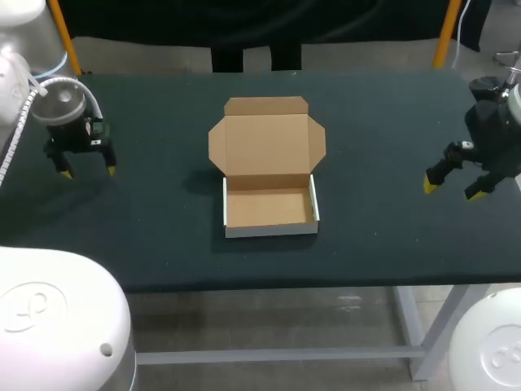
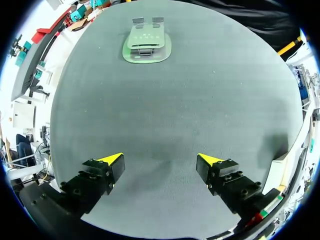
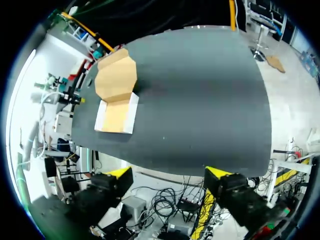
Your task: Assemble the packaging by folding the flat box into shape, placing the metal phone stand inside, and closing the box properly
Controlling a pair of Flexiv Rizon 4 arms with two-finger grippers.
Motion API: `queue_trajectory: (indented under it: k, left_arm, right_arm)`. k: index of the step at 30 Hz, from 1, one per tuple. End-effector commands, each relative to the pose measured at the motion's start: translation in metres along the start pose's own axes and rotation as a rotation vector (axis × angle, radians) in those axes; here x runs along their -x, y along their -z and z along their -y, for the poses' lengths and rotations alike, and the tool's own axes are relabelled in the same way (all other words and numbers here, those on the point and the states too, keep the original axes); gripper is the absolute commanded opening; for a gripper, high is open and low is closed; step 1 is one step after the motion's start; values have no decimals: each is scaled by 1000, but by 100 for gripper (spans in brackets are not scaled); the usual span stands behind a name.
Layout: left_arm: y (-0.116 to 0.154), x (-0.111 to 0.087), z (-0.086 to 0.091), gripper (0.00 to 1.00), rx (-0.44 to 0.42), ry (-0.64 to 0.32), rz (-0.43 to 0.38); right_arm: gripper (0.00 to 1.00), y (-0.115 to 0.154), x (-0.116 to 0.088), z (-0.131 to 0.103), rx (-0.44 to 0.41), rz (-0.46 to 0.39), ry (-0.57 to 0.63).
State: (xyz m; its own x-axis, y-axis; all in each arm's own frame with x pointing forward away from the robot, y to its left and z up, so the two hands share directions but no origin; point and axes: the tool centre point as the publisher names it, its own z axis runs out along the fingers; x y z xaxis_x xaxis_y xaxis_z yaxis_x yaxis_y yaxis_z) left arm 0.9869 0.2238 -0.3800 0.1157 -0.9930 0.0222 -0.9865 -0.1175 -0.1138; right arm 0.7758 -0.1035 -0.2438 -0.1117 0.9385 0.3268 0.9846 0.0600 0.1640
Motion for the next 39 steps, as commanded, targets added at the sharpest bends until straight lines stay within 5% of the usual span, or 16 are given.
queue_trajectory:
  k: [1, 23, 39]
  left_arm:
    - [-6, 2, 13, 100, 17, -2, 1]
    - [-8, 16, 49, 100, 45, 17, -13]
    - [-7, 16, 50, 100, 68, 15, -21]
  right_arm:
    - [100, 2, 0, 0, -3, 1, 0]
    - [100, 2, 0, 0, -3, 1, 0]
    - [100, 2, 0, 0, -3, 1, 0]
